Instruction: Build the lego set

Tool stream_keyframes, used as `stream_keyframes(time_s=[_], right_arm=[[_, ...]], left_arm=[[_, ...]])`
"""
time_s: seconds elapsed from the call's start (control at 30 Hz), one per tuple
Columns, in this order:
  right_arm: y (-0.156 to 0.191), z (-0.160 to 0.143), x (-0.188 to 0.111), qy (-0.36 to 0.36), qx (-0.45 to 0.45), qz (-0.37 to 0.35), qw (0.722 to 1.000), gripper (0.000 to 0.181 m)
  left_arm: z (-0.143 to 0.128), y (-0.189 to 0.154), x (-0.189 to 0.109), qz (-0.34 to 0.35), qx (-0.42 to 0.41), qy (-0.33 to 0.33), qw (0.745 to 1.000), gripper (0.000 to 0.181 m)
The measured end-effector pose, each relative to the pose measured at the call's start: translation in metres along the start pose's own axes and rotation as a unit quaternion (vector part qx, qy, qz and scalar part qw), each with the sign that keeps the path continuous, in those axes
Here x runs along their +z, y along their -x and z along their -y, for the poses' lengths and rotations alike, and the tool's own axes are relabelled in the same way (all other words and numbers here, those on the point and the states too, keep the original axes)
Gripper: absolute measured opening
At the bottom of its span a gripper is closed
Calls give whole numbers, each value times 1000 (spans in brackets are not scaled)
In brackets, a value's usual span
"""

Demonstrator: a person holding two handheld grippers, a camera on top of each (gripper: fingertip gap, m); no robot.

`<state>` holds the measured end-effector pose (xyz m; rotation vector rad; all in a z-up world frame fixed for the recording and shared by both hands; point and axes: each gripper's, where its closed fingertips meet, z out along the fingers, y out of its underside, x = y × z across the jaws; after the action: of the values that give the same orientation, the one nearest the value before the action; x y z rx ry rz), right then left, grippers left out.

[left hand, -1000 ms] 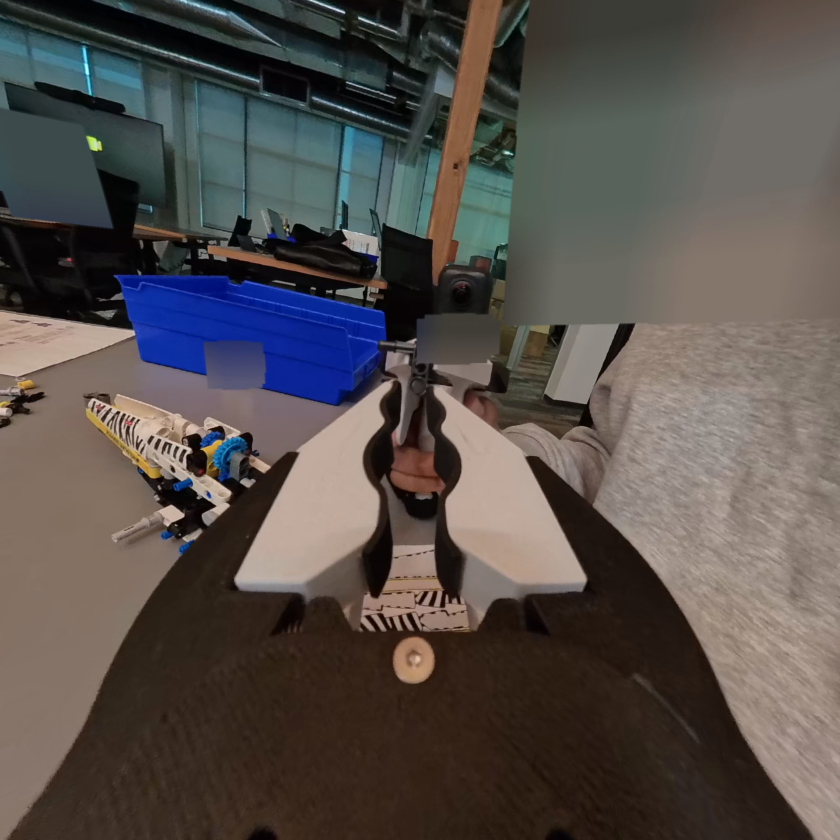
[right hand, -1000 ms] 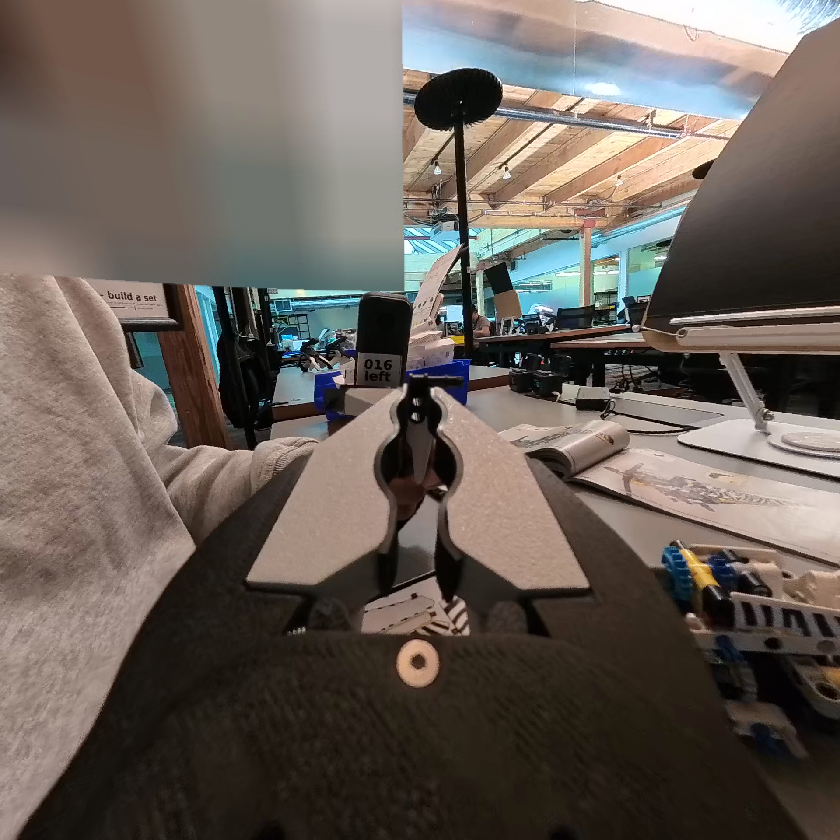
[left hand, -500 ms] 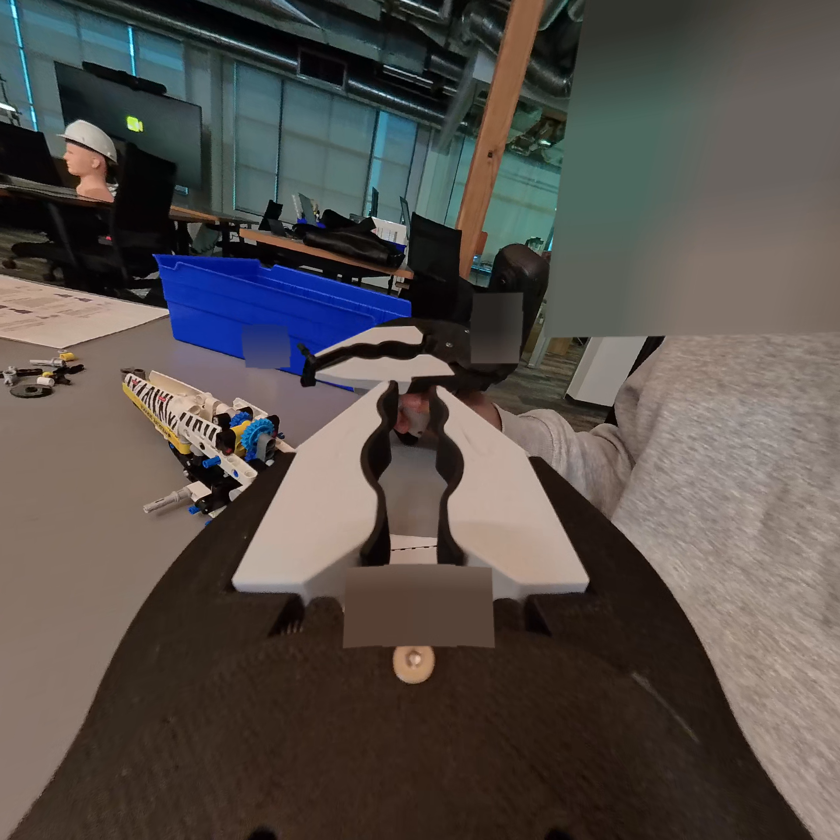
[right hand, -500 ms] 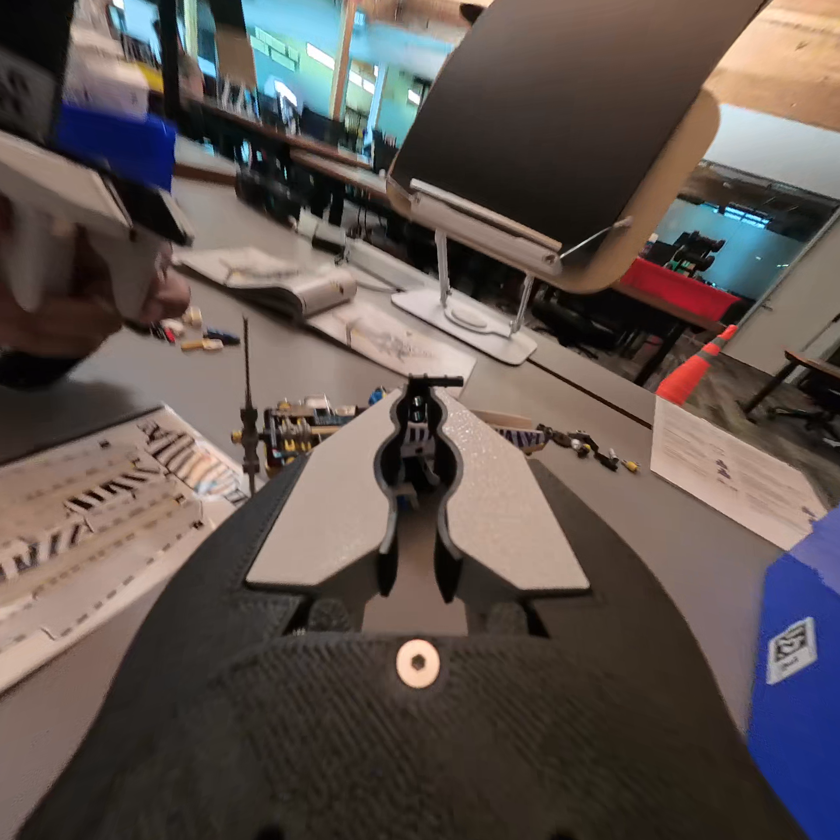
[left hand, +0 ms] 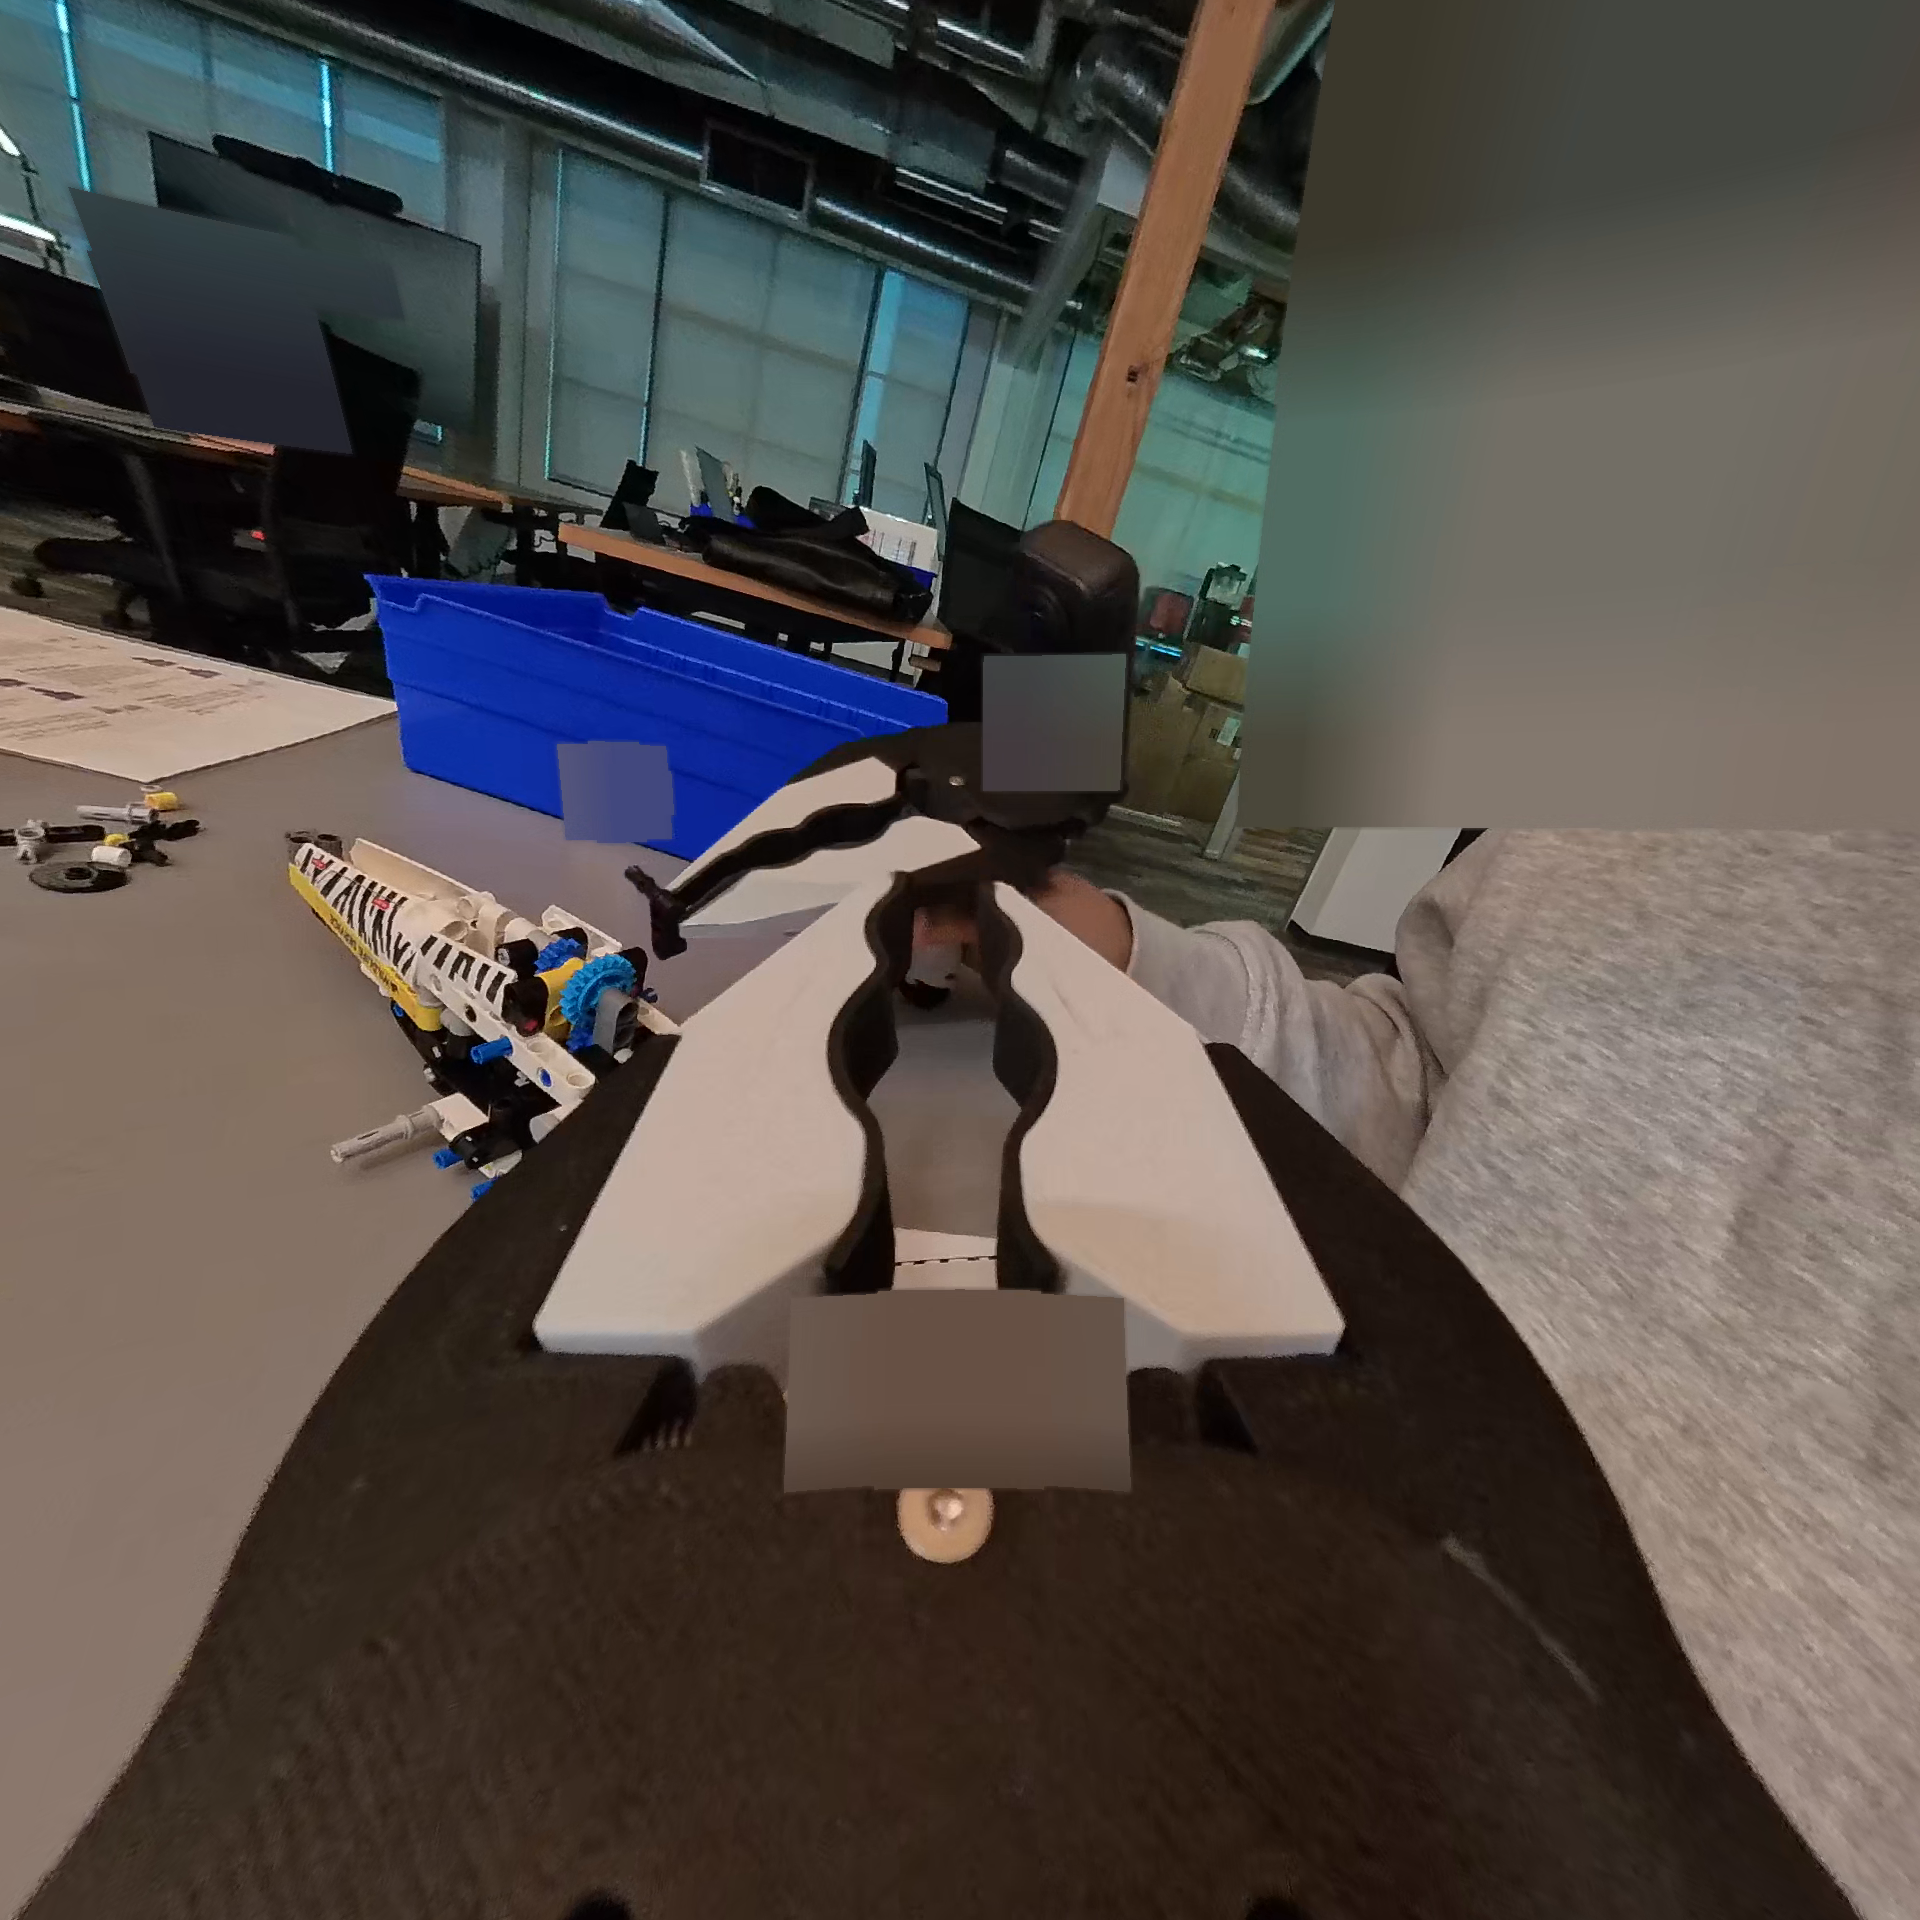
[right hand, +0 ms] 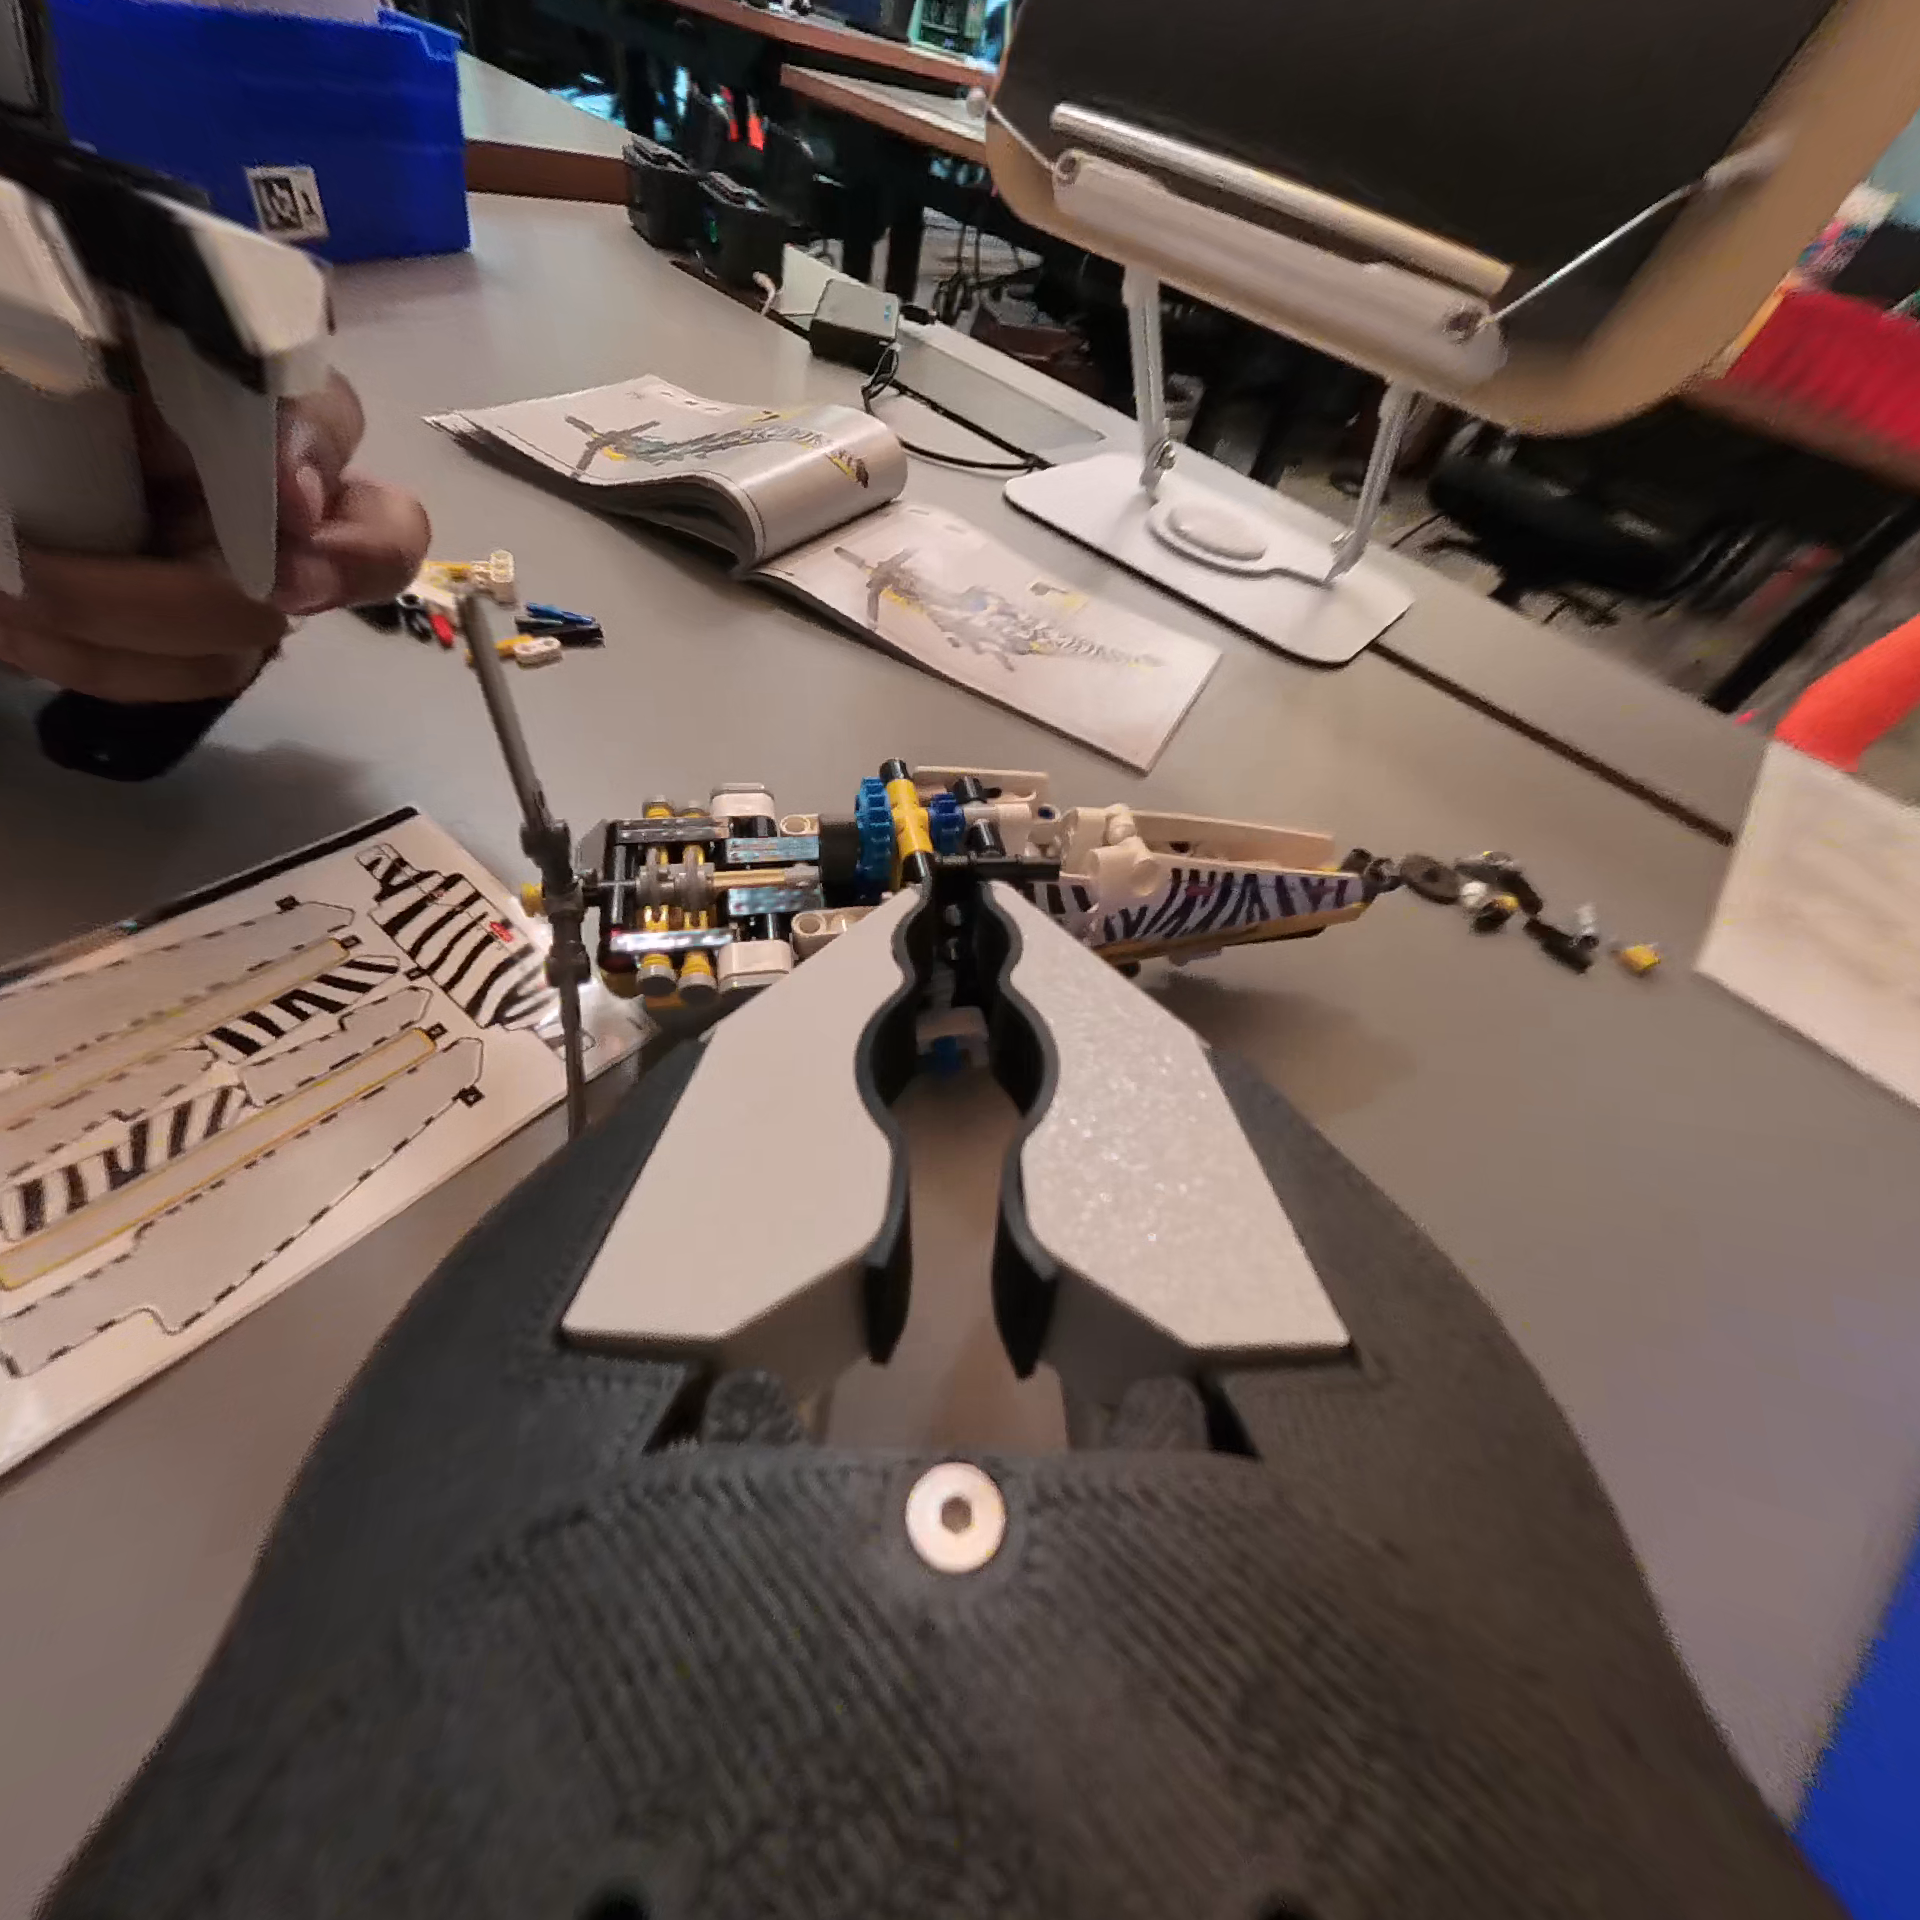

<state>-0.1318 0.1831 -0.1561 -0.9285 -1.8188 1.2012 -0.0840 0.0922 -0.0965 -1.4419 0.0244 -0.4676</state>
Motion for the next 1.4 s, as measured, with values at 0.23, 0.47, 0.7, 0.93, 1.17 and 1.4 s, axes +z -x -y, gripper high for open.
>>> stream_keyframes(time_s=[0.23,0.47,0.7,0.93,1.17,1.4], right_arm=[[6,20,-7,-60,96,53,992,4],[63,97,-32,-264,182,216,922,4],[94,110,-26,-277,180,248,911,4],[100,107,-26,-260,186,269,909,4],[100,96,-29,-211,213,308,903,28],[95,95,-34,-214,193,300,910,31]], left_arm=[[-1,5,0,12,-5,2,1000,9],[10,-7,0,-26,-27,-32,999,11],[15,-14,-1,-49,-41,-46,997,13],[13,-18,-1,-48,-5,-35,998,4],[2,-26,3,-69,5,-4,998,4],[-3,-30,4,-85,-1,13,996,4]])
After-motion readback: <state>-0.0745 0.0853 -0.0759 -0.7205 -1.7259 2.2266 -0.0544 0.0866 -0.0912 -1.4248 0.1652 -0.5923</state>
